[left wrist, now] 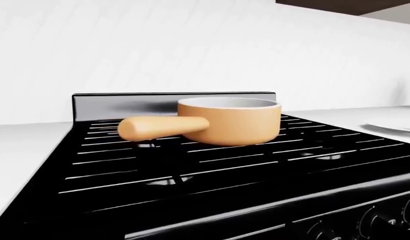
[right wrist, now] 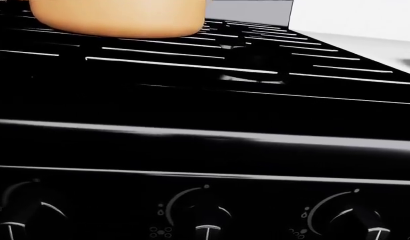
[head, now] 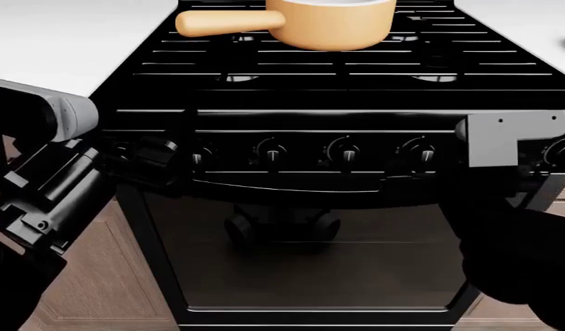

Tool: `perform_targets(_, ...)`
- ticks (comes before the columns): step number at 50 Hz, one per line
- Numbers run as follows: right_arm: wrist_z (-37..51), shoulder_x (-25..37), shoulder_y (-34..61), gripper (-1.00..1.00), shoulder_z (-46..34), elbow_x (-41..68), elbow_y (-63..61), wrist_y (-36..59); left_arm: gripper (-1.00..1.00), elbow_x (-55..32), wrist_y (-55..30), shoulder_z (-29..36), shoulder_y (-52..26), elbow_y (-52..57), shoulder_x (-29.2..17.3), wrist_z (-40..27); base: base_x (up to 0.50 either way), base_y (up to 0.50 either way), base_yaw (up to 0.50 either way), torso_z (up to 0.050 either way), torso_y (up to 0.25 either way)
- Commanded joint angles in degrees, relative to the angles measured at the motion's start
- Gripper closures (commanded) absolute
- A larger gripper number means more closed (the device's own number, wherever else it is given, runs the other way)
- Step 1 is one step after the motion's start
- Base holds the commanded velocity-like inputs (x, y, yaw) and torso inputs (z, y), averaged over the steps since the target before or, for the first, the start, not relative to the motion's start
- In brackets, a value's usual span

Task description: Pick the croissant and place it on the pan. Then turn on the stove to warm the croissant.

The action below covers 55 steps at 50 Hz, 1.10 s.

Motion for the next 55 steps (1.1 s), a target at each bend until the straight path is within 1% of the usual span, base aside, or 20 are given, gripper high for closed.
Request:
perform_targets(1,-1.3,-0.4,-1.3,-1.00,0.9,1.4,1.8,0.5,-1.00,0.2,0.2,0.1,0.1,-0.2,-0.1,0.2,0.00,0.00,0.00,0.000,0.000)
perform_targets(52,-4.4,-1.1,-5.0,-1.00,4.0,3.7,6.3,3.5,-1.00,0.5,0.6,0.8,-0.1,-0.5,0.0,0.2,0.00,0.00,0.00,0.000,0.000)
perform_targets(53,-4.4,-1.1,-5.0,1.00,4.0,3.6,6.3,3.5,-1.00,0.6,0.6,0.8,-0.1,-0.5,0.0,0.2,0.00,0.00,0.00,0.000,0.000)
perform_targets(55,-4.5,-1.1,-5.3,1.00,4.2,3.6,6.3,3.5,-1.00,0.5,0.6,0.8,-0.1,-0.5,-0.1,0.2,0.00,0.00,0.00,0.000,0.000)
